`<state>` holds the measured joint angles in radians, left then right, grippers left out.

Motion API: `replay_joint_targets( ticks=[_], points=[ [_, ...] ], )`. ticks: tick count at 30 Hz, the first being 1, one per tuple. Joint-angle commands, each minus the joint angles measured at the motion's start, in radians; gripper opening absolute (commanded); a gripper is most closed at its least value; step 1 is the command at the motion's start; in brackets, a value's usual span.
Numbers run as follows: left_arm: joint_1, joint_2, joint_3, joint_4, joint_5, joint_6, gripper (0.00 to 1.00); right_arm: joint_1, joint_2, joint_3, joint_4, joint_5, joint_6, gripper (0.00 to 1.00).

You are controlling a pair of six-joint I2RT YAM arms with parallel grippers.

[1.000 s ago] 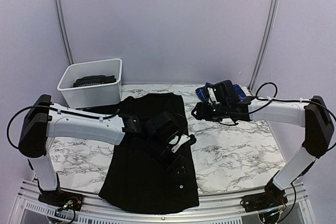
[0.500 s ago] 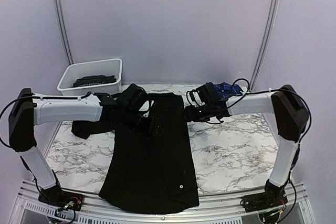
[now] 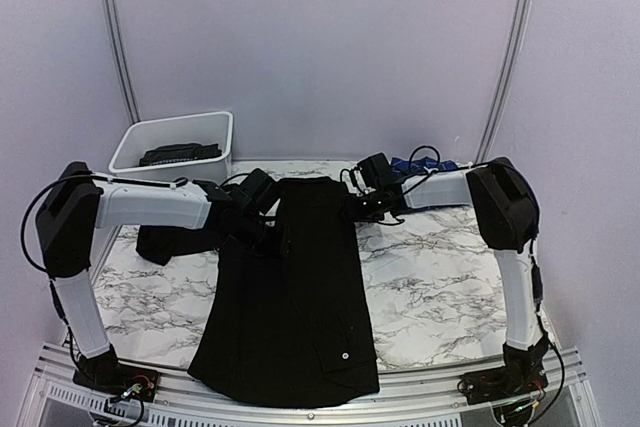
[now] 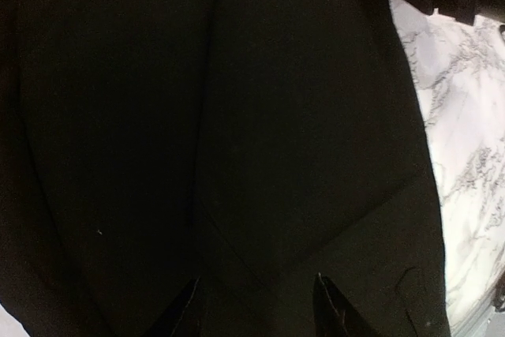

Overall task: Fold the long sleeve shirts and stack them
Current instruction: Move the 1/3-folded shirt to the center of the board.

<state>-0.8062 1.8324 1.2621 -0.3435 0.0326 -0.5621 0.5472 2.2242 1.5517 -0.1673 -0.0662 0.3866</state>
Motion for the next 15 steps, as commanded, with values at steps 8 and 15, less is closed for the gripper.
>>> replay_joint_targets(
  ticks=[8, 15],
  points=[
    [0.001, 0.181, 0.094, -0.01, -0.055, -0.017, 0.42, -0.002, 0.071, 0.065, -0.06, 0.045, -0.033, 0.12],
    [-0.046, 0.261, 0.164, -0.009, -0.053, -0.076, 0.41, -0.043, 0.059, 0.086, -0.098, 0.09, -0.075, 0.0]
  ],
)
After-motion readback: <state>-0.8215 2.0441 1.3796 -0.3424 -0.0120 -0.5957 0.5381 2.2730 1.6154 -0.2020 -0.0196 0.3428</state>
